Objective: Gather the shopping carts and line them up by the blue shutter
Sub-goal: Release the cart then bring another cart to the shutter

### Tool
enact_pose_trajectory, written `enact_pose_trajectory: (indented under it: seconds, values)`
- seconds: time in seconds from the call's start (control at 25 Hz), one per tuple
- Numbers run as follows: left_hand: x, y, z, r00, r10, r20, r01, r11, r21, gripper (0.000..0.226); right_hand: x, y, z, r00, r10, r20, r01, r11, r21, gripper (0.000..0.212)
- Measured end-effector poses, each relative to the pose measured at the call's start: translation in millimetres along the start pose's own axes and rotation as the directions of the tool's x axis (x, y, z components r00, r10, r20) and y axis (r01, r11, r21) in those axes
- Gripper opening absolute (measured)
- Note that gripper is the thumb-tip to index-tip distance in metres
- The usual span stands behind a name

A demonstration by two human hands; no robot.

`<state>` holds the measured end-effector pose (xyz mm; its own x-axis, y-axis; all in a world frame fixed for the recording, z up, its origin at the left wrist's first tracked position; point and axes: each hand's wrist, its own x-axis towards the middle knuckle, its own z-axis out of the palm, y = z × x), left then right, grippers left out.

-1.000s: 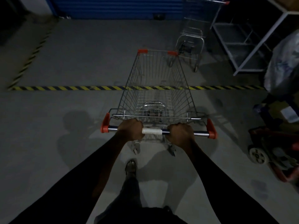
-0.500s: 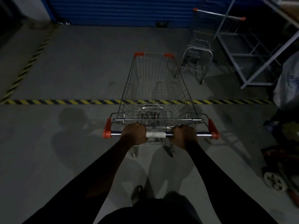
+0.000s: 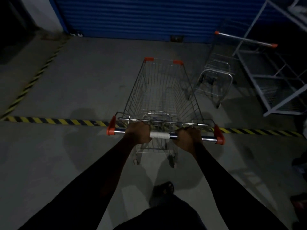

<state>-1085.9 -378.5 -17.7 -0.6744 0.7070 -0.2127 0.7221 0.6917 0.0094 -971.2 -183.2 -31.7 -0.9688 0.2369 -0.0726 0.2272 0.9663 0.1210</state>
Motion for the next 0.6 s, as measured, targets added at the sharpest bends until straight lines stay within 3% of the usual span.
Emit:
enact_pose_trajectory:
  seconds: [0.32, 0.48, 0.6]
  values:
    - [144.1, -44.4, -29.0, 0.999, -0.041, 0.021, 0.041, 0.999, 0.015, 0.041, 147.8, 41.1, -6.4, 0.999, -0.038, 0.004, 0.038, 0.996, 0.087, 0.039]
    - [212.1, -70.8, -37.2, 0.996, -0.022, 0.09, 0.021, 1.0, 0.013, 0.04, 214.7, 56.1, -3.1, 0.998, -0.048, -0.043, 0.048, 0.999, 0.009, 0.043]
    - [276.8, -92.8, -48.4, 0.997, -0.002, 0.083, 0.003, 1.0, -0.008, 0.037, 281.1, 73.4, -6.4, 0.997, -0.073, 0.006, 0.073, 0.995, 0.068, 0.036]
